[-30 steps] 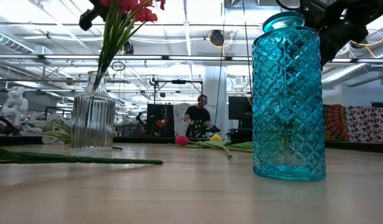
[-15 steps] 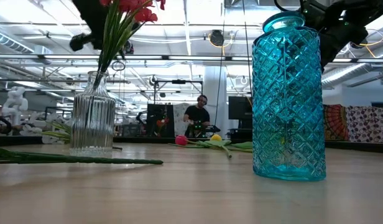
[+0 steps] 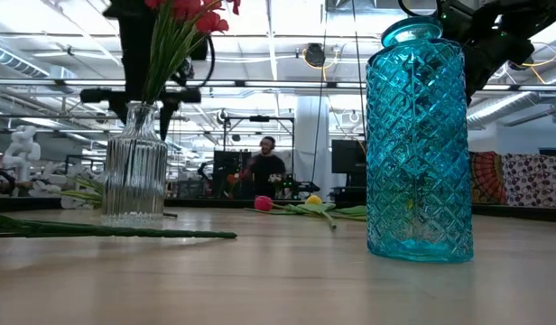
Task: Sort flowers into vase by color
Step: Put the top white flowers into the blue vase
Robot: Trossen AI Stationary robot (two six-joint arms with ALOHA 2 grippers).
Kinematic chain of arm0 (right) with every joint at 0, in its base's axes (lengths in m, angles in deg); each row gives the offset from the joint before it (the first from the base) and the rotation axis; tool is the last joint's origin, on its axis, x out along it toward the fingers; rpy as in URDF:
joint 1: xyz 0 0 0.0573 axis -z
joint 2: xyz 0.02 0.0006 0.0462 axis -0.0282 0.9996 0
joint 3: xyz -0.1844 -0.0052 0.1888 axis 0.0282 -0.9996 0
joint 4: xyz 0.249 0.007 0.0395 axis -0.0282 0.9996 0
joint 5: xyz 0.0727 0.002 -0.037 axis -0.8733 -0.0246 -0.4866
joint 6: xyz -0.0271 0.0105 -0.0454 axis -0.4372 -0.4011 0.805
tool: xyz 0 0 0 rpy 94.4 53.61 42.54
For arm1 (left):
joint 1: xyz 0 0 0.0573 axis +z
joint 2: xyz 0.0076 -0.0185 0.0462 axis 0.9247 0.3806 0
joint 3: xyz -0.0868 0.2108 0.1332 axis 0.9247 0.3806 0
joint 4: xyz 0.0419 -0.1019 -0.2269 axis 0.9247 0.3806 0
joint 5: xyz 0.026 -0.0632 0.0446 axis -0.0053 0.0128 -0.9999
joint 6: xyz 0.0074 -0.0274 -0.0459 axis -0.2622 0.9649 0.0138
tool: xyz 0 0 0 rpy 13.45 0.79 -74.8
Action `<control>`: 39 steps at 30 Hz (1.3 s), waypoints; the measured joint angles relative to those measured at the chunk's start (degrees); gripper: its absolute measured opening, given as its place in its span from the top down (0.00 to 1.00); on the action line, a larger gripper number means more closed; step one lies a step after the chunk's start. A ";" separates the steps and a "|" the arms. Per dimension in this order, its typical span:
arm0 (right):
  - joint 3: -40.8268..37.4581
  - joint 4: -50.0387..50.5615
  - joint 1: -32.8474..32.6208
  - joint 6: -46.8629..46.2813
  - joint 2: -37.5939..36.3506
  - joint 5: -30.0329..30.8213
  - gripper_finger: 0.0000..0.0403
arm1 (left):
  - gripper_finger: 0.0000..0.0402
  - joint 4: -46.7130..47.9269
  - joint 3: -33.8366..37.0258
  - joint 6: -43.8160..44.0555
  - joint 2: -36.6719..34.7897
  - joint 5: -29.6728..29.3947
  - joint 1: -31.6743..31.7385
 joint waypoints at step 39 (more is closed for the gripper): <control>0.02 0.91 -0.04 0.65 0.00 -0.53 0.59 | 0.52 -15.73 9.43 3.85 10.39 24.96 8.02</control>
